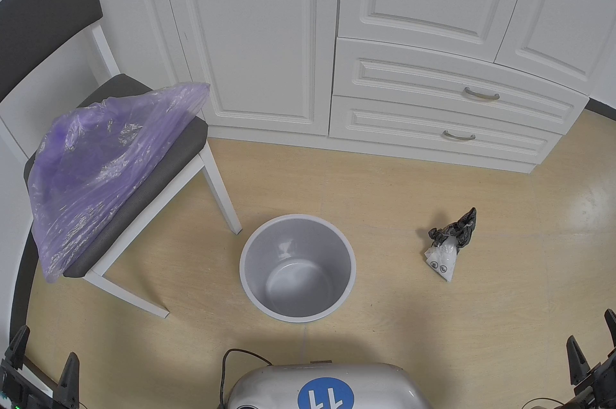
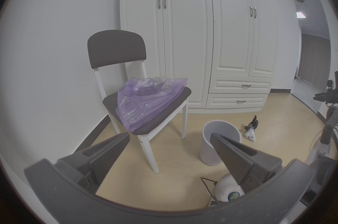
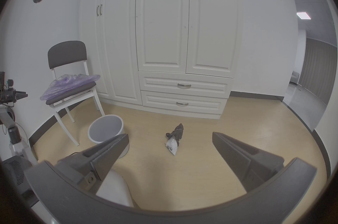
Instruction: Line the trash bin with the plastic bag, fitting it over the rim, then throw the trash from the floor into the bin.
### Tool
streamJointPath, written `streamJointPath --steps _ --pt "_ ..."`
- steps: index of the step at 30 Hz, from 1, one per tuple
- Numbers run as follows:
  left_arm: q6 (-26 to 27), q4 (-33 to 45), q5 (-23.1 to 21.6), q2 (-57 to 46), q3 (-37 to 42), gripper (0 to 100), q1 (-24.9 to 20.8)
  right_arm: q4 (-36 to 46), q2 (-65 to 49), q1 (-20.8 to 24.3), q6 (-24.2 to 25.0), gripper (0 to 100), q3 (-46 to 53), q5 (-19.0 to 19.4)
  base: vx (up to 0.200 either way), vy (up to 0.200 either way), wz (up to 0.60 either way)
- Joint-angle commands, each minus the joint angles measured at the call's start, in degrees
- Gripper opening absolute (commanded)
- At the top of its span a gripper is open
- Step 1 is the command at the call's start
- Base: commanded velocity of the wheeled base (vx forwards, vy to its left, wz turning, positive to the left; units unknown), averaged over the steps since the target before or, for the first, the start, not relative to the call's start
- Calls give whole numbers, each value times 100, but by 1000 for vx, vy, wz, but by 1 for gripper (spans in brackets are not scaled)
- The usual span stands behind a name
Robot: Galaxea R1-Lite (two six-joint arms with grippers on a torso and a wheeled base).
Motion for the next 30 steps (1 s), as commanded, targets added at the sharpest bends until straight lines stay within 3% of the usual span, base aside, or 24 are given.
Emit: streamJointPath --steps 1,5,10,13,16,18,22,24,26,28,30 --pt "-66 12 27 -93 101 100 -4 -11 -93 9 58 100 101 32 0 0 0" --pt "-681 3 397 -93 101 100 -4 -11 -93 18 374 100 101 -38 0 0 0" --pt "-479 -23 405 -93 101 100 -4 -55 -93 9 260 100 101 -74 0 0 0" --pt "-514 -841 405 -93 -356 100 -4 -872 -49 53 541 100 -444 252 0 0 0" --pt "-708 -850 274 -22 -962 100 -30 -661 127 53 594 100 -769 805 0 0 0" --pt "-506 -296 159 206 -1147 100 -92 -433 426 70 418 100 -954 1016 0 0 0" --pt "-31 407 265 1050 -1261 100 -224 -635 1437 79 453 100 -1349 1078 0 0 0" --pt "409 363 766 2316 -1393 100 -171 -1092 2456 114 629 100 -1850 1104 0 0 0" --pt "488 337 889 2509 -1446 100 -153 -1180 2667 114 620 100 -1973 1104 0 0 0" --pt "892 161 1258 3177 -1648 100 -127 -1602 3511 123 524 100 -2404 1087 0 0 0" --pt "1015 91 1302 3370 -1683 100 -127 -1734 3722 123 506 100 -2492 1069 0 0 0"
